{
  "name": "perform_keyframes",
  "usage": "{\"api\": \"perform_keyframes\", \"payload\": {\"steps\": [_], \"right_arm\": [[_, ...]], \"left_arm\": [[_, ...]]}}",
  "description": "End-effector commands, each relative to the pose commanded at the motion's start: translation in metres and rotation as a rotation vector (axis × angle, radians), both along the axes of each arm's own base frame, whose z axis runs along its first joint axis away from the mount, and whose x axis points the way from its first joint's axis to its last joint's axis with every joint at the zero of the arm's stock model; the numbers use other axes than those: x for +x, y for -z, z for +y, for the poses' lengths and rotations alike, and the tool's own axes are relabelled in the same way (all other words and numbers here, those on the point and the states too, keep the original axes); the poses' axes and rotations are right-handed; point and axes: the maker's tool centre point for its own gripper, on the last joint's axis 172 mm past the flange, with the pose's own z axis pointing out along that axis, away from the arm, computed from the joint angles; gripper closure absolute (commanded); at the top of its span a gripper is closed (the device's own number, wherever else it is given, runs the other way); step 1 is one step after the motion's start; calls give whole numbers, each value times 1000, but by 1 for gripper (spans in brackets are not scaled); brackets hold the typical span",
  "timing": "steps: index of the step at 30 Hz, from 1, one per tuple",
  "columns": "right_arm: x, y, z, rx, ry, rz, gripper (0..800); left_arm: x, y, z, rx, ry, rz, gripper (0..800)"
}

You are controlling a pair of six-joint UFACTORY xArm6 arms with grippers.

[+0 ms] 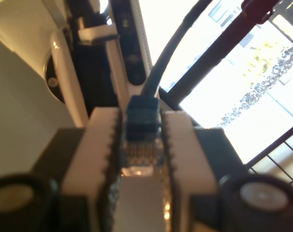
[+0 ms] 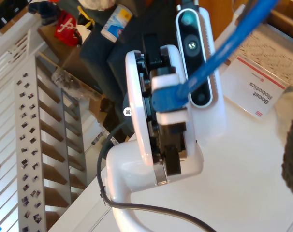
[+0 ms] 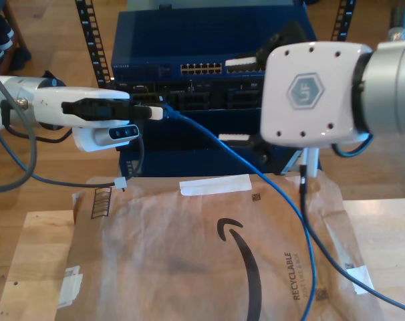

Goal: Grab the cable and plug it in

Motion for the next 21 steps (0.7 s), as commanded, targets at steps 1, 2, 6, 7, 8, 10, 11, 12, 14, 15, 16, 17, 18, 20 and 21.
{"api": "perform_keyframes", "payload": {"steps": [1,2,6,7,8,10,11,12,14,15,16,17,18,20,21], "right_arm": [[-2,-1,5,-4,-7,-13,4],[-1,-1,6,-4,-4,-23,4],[0,5,17,-52,-1,-99,6],[-1,10,26,-57,-9,-106,6],[-3,11,33,-57,-14,-118,6],[-3,10,39,-56,-9,-146,8],[-4,11,43,-58,-12,-151,12],[-5,12,46,-58,-16,-153,21],[-3,13,47,-60,-12,-156,27],[-3,15,48,-64,-12,-155,37],[-2,15,47,-63,-10,-154,47],[-2,16,48,-64,-10,-152,69],[-2,16,48,-63,-10,-151,91],[-2,14,48,-61,-10,-154,95],[-2,13,47,-60,-8,-155,95]], "left_arm": [[-1,-1,0,-3,3,0,791],[-1,-5,0,-13,5,-4,791],[1,-17,0,-62,-6,-6,791],[0,-18,0,-65,-3,-4,791],[-1,-18,0,-68,1,-3,791],[-3,-18,0,-73,6,-1,791],[-4,-18,1,-75,8,1,791],[-4,-19,1,-76,10,1,791],[-7,-21,1,-83,20,1,791],[-10,-22,2,-89,29,1,791],[-12,-24,2,-95,39,2,791],[-14,-25,1,-98,46,2,791],[-15,-26,1,-101,51,2,791],[-17,-26,-1,-101,60,3,791],[-17,-26,-1,-101,60,3,791]]}}
